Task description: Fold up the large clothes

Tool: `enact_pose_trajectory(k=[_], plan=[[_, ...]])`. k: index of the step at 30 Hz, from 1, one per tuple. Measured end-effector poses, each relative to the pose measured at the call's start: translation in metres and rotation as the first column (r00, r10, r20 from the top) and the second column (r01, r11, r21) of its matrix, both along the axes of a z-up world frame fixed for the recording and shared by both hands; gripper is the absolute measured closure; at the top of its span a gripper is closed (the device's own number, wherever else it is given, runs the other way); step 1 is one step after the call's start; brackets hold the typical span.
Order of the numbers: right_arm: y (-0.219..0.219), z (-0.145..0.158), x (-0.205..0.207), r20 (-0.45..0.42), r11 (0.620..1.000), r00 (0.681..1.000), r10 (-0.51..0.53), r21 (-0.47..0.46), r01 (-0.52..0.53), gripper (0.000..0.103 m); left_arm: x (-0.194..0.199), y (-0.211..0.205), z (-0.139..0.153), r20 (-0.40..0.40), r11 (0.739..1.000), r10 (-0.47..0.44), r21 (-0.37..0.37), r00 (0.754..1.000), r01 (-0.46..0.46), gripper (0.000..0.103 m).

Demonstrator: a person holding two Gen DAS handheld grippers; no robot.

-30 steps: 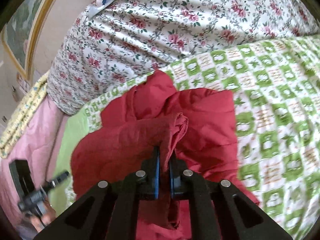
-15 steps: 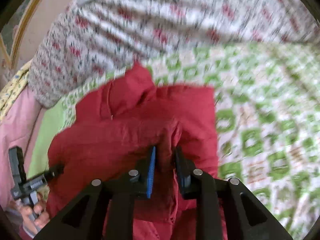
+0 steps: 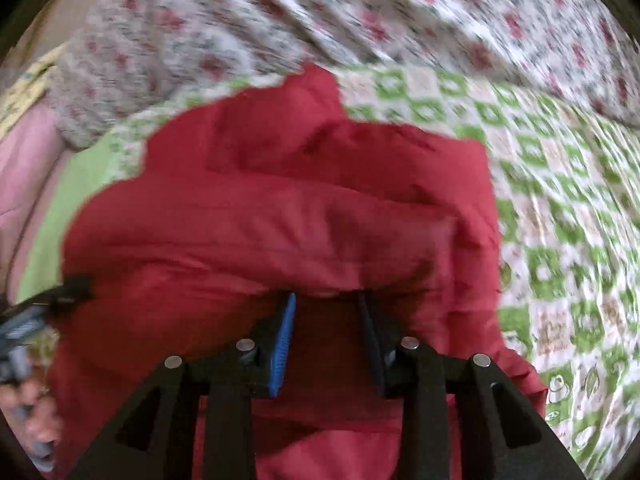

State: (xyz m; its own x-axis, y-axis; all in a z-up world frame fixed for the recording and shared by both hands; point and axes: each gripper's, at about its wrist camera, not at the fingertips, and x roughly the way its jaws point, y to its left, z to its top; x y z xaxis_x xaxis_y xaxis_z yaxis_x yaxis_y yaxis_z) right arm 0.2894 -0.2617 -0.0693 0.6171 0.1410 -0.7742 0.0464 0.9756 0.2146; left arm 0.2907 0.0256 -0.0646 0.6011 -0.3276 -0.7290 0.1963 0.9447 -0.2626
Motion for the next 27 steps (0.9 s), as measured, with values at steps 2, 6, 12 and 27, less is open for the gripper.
enact_pose_trajectory(k=[2,6,12,27], plan=[[-0.006,-0.008,0.002,-0.002,0.999,1.0,0.002,0.039,-0.002,0.07,-0.007,0.004,0.009,0.029,1.0,-0.003,-0.007,1.0,0.003,0.066],[-0.009,-0.01,0.001,0.004,0.999,1.0,-0.001,0.054,0.001,0.07,0.003,0.012,-0.009,-0.043,1.0,0.022,0.016,0.999,-0.022,0.07],[-0.019,0.001,-0.007,0.005,0.994,1.0,-0.029,0.105,0.029,0.072,0.01,0.026,-0.023,-0.086,0.996,0.043,-0.071,0.995,-0.049,0.075],[-0.02,-0.018,-0.001,-0.034,0.995,0.999,-0.019,0.102,0.023,0.072,0.007,0.012,-0.022,-0.07,0.998,0.025,0.06,0.997,-0.021,0.075]])
